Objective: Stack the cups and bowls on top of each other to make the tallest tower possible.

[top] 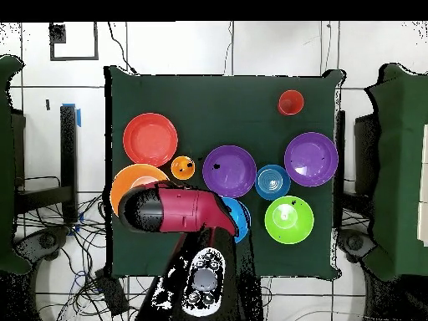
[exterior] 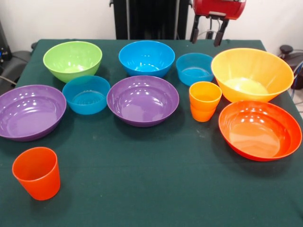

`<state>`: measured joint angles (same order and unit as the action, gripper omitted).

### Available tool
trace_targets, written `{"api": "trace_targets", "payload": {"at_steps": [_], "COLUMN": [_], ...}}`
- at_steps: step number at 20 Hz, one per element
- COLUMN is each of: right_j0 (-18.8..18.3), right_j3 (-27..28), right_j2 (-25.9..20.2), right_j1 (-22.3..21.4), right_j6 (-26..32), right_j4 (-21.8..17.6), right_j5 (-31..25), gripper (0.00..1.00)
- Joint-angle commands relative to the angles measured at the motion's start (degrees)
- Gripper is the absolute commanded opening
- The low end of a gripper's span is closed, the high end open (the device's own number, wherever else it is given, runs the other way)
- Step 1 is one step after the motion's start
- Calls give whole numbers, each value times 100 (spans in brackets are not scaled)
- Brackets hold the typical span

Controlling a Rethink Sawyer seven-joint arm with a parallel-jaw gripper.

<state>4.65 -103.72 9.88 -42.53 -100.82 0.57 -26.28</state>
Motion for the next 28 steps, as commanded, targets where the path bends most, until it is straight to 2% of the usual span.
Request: {"api": "trace_targets", "payload": {"at_steps": [1,21,28], "right_j0": [-85,-121,-53], "right_j3": [295,224,448], "right_j2": [-583,-593,-540], "right_j1": [266,254,194], "right_j6": [-269,-296,-327], "right_j4": [-190,-210,-126], "right_j5": [-281,-196,-708], "gripper": [100,100,100]}}
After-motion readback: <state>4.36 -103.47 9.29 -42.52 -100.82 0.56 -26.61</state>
